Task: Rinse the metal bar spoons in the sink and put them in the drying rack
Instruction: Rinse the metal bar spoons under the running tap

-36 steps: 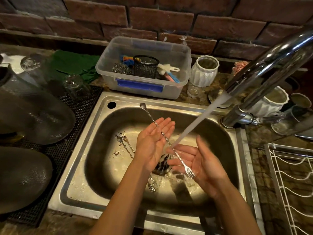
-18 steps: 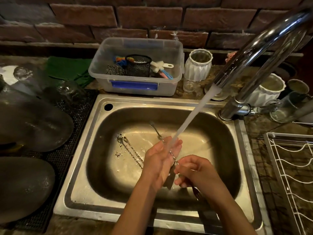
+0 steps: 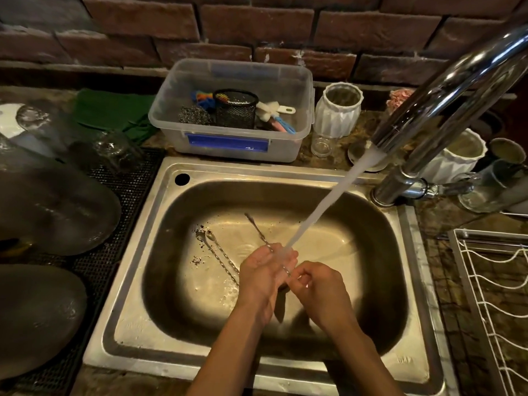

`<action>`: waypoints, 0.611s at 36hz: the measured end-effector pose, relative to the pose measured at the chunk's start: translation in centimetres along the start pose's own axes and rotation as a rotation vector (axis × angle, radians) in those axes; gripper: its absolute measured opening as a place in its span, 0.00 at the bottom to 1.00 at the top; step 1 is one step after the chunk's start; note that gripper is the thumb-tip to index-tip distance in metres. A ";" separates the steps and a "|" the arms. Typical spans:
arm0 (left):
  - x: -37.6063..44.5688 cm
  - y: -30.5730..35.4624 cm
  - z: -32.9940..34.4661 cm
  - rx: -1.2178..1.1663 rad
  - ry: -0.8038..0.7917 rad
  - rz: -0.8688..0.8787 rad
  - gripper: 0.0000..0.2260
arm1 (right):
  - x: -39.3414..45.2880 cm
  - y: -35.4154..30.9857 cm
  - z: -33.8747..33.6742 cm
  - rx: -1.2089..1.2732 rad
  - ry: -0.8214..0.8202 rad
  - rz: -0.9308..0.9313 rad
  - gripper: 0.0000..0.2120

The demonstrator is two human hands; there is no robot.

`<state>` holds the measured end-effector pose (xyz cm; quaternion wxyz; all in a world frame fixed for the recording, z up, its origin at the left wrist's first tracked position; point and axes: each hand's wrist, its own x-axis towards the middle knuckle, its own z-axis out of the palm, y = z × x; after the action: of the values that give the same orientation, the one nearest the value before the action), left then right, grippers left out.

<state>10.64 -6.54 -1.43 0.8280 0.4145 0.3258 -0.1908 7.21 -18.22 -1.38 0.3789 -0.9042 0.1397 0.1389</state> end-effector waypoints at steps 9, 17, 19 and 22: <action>1.2 0.7 -1.0 0.146 0.034 -0.145 0.09 | 2.2 1.0 1.0 -0.076 -0.021 -0.047 0.10; 1.1 1.1 -1.9 0.262 0.085 -0.228 0.08 | 4.7 2.2 1.0 -0.223 -0.046 0.092 0.04; 1.2 1.2 -2.1 0.281 0.095 -0.229 0.08 | 5.2 2.6 0.9 -0.285 -0.058 0.119 0.05; 1.4 1.3 -2.6 0.295 0.115 -0.229 0.08 | 5.9 3.2 0.7 -0.356 -0.078 0.157 0.06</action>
<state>11.37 -3.75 -2.81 0.7112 0.5020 0.3859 -0.3054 11.40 -20.70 -6.05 0.2062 -0.9371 0.1683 0.2258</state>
